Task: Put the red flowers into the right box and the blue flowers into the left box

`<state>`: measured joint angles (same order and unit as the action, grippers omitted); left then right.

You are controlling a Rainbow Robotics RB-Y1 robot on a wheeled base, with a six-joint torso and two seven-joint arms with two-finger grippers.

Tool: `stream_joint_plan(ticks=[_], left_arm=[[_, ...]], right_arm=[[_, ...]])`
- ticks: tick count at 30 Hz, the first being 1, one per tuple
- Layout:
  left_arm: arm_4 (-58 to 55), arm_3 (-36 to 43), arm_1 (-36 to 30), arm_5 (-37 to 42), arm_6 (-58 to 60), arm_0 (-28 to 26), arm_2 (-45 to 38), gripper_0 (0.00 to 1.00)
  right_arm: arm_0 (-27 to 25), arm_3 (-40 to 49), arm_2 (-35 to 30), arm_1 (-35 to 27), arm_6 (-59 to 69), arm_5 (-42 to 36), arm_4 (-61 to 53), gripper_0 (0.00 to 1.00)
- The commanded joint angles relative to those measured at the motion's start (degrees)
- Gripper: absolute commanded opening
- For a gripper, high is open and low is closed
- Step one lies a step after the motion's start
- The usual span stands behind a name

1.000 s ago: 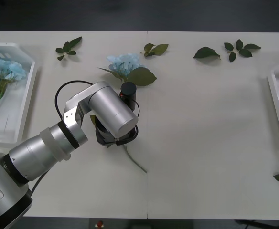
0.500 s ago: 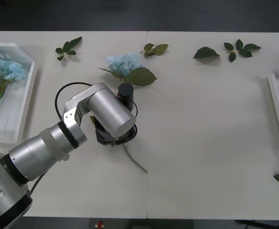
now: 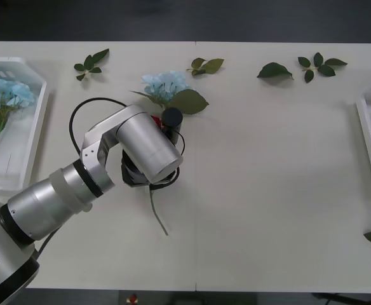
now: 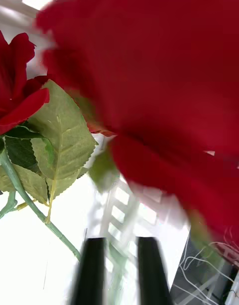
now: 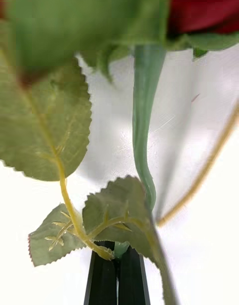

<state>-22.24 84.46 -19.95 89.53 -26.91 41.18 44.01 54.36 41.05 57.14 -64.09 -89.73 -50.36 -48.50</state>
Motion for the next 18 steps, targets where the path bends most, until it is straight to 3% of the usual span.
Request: stream_joint_plan(ticks=[1,3,7,11,18], left_arm=[[1.0,9.1,-3.2,3.5,-1.5,2.6,-0.1,0.0],[1.0,12.7,-4.7,5.0,-1.7,2.5,-0.4,0.0],[0.9,18.2,-6.9,6.0,-3.2,2.2,-0.9,0.0],[0.2,22.6,-8.3,5.9,-8.8,1.2,-3.5,0.0],[-9.9,25.5,-6.6,4.5,-27.7,-2.7,-20.4,0.0]], right_arm=[[1.2,0.0,0.0,-0.8,-0.3,0.2,0.2,0.75],[1.2,0.0,-0.1,-0.8,-0.6,0.1,0.2,0.86],[1.2,0.0,-0.8,-1.0,-2.0,0.0,-2.3,0.95],[1.2,0.1,-2.8,-1.7,-8.0,-0.2,-7.3,0.99],[1.2,1.9,-8.0,-3.9,-21.4,-3.8,-21.6,1.0]])
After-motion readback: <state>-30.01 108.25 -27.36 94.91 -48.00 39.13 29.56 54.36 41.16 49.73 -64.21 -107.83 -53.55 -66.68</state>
